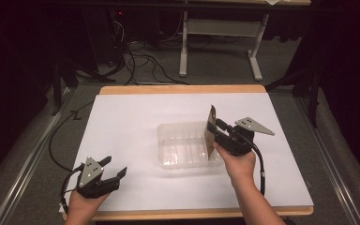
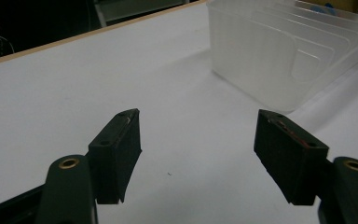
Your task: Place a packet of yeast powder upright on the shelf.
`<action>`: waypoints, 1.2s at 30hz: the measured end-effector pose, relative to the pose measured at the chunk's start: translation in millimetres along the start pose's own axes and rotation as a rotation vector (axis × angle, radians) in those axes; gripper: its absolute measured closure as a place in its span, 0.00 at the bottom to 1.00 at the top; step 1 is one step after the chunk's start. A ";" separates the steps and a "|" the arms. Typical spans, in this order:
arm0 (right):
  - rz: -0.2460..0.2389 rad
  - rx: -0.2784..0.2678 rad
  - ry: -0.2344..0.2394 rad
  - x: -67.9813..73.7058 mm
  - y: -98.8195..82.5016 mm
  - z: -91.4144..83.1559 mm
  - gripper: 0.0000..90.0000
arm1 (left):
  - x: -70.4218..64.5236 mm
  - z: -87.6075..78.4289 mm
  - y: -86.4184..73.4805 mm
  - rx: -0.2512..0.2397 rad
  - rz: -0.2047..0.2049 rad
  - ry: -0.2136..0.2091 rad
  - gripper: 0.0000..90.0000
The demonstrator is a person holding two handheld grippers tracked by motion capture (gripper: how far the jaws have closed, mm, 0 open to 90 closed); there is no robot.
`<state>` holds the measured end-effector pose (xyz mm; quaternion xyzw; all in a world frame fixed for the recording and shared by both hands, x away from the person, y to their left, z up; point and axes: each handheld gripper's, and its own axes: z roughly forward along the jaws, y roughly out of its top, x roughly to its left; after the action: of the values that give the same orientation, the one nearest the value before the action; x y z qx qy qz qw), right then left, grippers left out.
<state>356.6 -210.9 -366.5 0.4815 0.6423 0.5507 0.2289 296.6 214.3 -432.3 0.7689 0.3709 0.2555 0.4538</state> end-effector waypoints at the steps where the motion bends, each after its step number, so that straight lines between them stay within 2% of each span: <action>1: -0.004 0.001 0.003 0.5 0.5 -0.2 0.60 | -0.2 -0.1 0.0 0.002 0.002 -0.001 0.36; 9: -0.068 -0.007 -0.017 3.1 2.5 -3.8 0.38 | -0.3 0.0 0.0 0.001 0.002 0.001 0.36; 15: -0.089 -0.002 -0.010 3.5 3.3 -9.1 0.28 | -0.9 0.7 0.1 0.006 0.005 -0.001 0.36; 27: -0.115 0.010 0.030 -5.0 -2.9 -30.2 0.22 | 1.7 2.2 0.0 0.009 0.000 -0.004 0.36; 30: -0.117 0.009 0.033 -11.2 -6.7 -39.9 0.22 | 3.6 2.5 -1.3 0.015 -0.025 0.003 0.36; 34: -0.138 0.022 0.034 -20.6 -15.0 -54.5 0.22 | 2.0 -1.2 -0.4 0.003 -0.013 0.006 0.36; 36: -0.141 0.030 0.027 -28.3 -18.7 -62.1 0.22 | 3.4 -0.8 -1.1 0.003 -0.035 0.007 0.36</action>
<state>310.8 -264.4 -372.6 0.4310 0.6859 0.5299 0.2510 297.7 217.7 -432.8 0.7622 0.3862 0.2496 0.4557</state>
